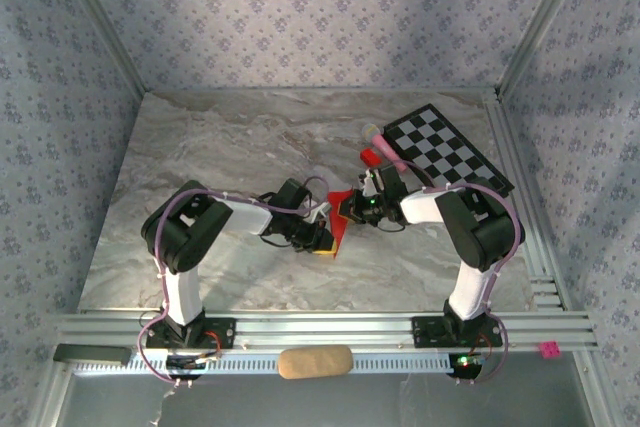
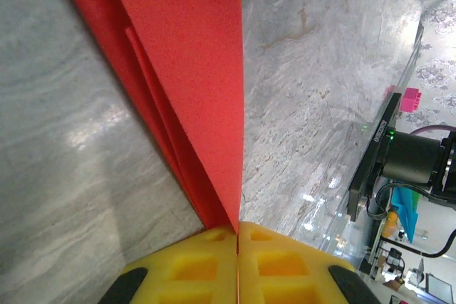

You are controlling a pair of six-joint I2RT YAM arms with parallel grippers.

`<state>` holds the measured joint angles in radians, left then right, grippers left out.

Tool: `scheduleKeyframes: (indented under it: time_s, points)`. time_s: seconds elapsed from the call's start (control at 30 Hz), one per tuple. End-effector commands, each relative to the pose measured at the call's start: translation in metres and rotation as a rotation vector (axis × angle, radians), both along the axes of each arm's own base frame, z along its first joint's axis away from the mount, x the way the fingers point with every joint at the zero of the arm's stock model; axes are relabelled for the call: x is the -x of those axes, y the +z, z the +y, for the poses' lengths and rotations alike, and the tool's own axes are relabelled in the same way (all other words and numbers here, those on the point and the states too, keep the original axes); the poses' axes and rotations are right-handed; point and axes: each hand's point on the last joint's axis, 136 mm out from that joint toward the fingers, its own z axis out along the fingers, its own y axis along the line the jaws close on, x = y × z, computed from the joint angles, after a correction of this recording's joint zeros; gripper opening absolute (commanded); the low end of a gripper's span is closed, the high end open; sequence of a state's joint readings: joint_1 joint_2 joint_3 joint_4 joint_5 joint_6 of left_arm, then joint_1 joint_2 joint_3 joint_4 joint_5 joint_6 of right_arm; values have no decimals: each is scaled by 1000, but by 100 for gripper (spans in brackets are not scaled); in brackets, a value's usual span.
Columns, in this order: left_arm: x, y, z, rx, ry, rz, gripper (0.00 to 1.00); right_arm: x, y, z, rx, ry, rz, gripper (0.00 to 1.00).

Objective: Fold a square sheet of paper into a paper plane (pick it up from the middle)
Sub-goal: Fold the wing for the fifth time at the center of the table.

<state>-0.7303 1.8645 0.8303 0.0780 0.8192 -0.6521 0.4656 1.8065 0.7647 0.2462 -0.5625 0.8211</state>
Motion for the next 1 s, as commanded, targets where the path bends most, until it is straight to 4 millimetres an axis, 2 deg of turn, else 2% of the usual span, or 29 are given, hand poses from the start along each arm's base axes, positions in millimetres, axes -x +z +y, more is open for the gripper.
scheduleKeyframes:
  time_s: [0.0,0.17,0.27,0.4,0.47,0.6,0.73,0.97]
  points:
    - [41,-15,22,-103,-37,126,14,20,-43,-26,162,-42,106,9]
    - [35,3,26,-93,11,63,23,20,-42,-26,162,-41,104,9]
    - [27,19,26,-76,45,17,23,20,-41,-26,161,-45,103,9]
    - [4,46,18,-28,110,-63,17,19,-40,-25,159,-47,101,9]
    - [-10,59,10,-2,132,-87,13,19,-39,-25,156,-45,99,9]
    - [-28,77,-11,57,152,-102,12,19,-39,-25,156,-46,100,9]
    - [-39,75,-26,64,149,-86,10,20,-40,-25,155,-47,101,9]
    - [-51,53,-36,26,184,-74,7,21,-40,-25,153,-47,102,9]
